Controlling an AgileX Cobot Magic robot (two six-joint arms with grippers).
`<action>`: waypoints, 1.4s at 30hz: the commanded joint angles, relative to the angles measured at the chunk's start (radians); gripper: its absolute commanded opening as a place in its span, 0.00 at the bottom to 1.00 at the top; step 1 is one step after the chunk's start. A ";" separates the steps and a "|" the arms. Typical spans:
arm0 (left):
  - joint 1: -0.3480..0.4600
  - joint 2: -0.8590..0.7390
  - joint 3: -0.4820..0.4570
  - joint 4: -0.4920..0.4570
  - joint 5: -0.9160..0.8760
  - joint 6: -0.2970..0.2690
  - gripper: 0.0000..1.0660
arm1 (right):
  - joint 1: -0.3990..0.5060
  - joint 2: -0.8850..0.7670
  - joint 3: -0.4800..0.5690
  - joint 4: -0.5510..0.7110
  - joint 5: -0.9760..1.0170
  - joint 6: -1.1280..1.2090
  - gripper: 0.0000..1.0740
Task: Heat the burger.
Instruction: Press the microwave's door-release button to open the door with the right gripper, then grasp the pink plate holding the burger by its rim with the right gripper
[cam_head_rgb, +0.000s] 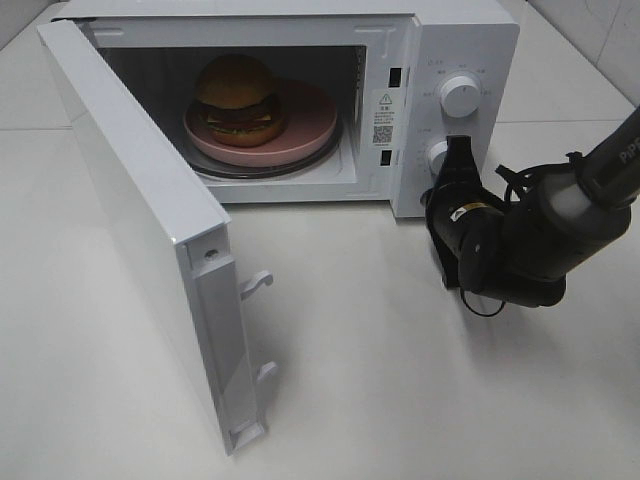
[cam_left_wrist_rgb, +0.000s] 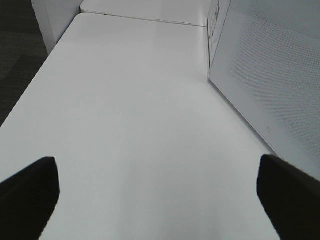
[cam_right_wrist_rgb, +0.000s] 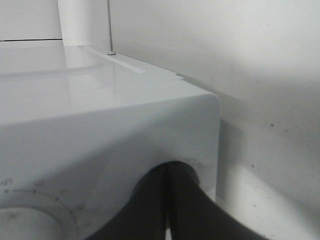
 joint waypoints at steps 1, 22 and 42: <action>0.002 -0.012 0.002 0.000 -0.002 0.001 0.94 | -0.017 -0.037 -0.022 0.001 -0.230 0.028 0.00; 0.002 -0.012 0.002 0.000 -0.002 0.001 0.94 | 0.005 -0.273 0.260 -0.143 0.085 0.007 0.00; 0.002 -0.012 0.002 0.000 -0.002 0.001 0.94 | 0.003 -0.778 0.349 -0.185 0.695 -0.784 0.00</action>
